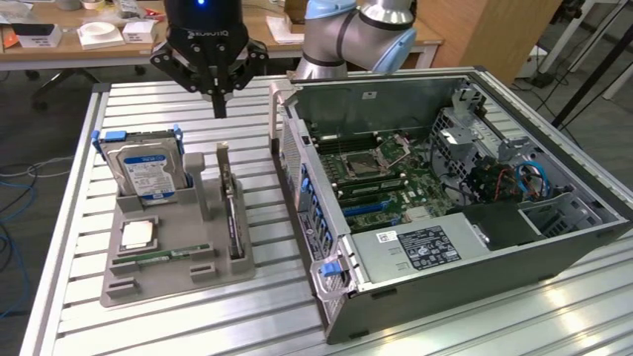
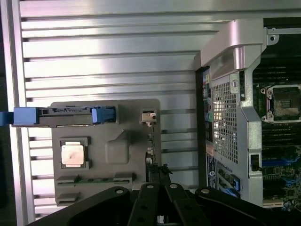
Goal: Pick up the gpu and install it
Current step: 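Reach for the gpu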
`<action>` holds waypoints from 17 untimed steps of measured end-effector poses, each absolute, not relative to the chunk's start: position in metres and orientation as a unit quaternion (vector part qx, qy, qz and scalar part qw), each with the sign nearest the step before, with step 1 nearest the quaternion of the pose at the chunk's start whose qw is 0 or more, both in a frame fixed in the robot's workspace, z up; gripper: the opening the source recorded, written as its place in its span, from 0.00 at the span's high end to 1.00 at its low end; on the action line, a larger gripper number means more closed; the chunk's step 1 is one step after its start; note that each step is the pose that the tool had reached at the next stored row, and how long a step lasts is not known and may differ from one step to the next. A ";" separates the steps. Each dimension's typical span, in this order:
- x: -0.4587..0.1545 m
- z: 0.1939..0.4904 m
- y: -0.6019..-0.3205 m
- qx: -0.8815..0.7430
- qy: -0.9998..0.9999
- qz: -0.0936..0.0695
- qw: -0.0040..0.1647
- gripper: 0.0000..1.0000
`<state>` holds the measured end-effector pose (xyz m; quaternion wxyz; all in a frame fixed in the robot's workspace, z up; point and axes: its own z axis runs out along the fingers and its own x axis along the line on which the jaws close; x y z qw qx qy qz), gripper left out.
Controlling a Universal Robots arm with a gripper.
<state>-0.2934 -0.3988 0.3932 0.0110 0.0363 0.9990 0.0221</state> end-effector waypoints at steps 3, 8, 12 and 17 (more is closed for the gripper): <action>-0.297 0.393 -0.399 0.036 0.999 0.022 0.011 0.89; -0.299 0.393 -0.399 0.036 0.999 0.022 0.011 0.89; -0.300 0.393 -0.399 0.036 0.999 0.022 0.011 0.89; -0.300 0.393 -0.399 0.036 0.999 0.022 0.011 0.89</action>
